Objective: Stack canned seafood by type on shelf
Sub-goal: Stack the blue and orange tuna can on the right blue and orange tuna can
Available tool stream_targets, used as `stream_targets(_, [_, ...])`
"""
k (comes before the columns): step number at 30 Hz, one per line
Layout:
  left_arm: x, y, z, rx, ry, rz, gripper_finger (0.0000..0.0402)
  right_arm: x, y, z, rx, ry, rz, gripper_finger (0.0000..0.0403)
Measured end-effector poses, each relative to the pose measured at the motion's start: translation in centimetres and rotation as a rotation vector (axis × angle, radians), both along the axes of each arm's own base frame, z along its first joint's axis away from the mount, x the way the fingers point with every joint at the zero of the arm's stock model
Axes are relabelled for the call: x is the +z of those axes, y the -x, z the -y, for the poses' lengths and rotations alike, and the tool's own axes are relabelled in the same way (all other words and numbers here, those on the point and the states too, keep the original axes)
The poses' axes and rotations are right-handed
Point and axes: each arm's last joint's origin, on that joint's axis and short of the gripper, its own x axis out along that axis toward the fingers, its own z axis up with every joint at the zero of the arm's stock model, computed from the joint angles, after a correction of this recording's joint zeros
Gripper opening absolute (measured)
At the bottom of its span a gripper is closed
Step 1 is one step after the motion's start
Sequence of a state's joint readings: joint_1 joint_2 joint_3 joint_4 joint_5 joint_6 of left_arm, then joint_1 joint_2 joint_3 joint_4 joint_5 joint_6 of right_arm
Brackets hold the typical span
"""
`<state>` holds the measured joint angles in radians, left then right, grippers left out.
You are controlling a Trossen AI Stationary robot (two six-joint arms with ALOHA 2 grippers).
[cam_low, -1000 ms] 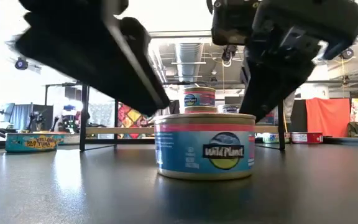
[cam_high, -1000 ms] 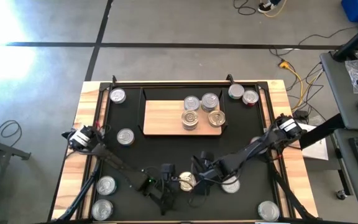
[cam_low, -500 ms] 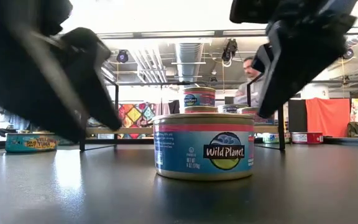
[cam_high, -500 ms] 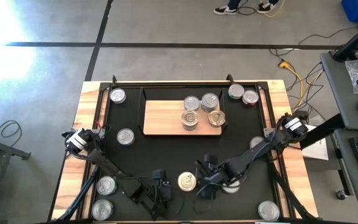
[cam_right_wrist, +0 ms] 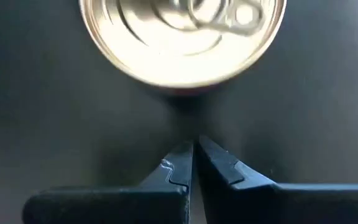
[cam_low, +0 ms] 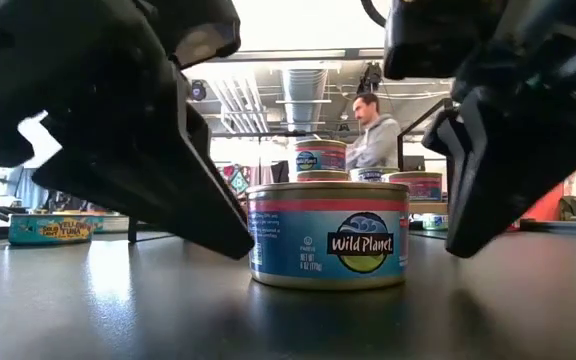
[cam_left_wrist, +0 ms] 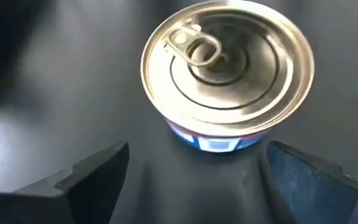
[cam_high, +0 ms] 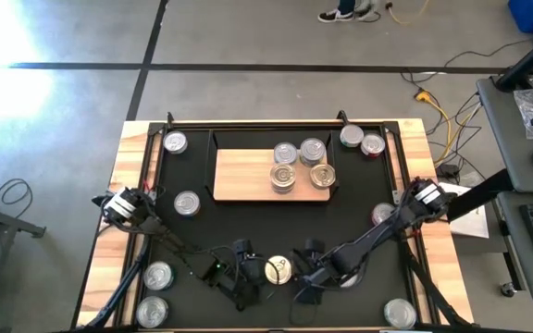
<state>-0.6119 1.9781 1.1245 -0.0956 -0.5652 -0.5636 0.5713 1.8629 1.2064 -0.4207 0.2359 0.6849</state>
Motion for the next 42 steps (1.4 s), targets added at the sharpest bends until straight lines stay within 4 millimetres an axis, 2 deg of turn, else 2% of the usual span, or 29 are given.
stream_targets(4, [-0.1,-0.2,0.2,0.000,0.013,0.023,0.0368,0.0,0.0,-0.1,0.008,-0.012,-0.004,0.0032])
stream_targets(7, [-0.7,-0.2,0.2,-0.001,0.000,0.006,0.0368,0.0,0.1,-0.2,0.018,-0.028,-0.013,0.0076])
stream_targets(13, [-1.3,-0.3,0.2,0.001,0.001,-0.010,0.0368,0.1,0.0,-0.2,0.011,0.004,0.016,0.0209])
stream_targets(19, [-1.4,-0.2,0.2,0.001,0.000,-0.011,0.0368,0.3,-0.4,0.0,-0.055,0.096,0.116,0.0351])
stream_targets(21, [-1.4,-0.2,0.2,0.001,0.000,-0.012,0.0368,0.3,-0.5,0.2,-0.038,0.108,0.111,0.0385])
stream_targets(26, [-1.4,-0.2,0.1,0.001,-0.006,-0.020,0.0368,0.2,-0.5,0.0,0.036,0.073,0.075,0.0388])
stream_targets(32, [-1.4,-0.1,0.1,0.002,-0.016,-0.037,0.0368,0.2,-0.2,-0.3,-0.007,0.062,0.084,0.0387])
stream_targets(35, [-1.2,0.1,0.0,-0.015,-0.005,-0.069,0.0367,-0.1,0.3,-0.5,-0.089,0.057,0.098,0.0387])
stream_targets(42, [-0.2,0.8,-0.1,-0.030,-0.046,-0.192,0.0362,0.0,2.2,-3.8,-0.150,0.094,0.274,0.0386])
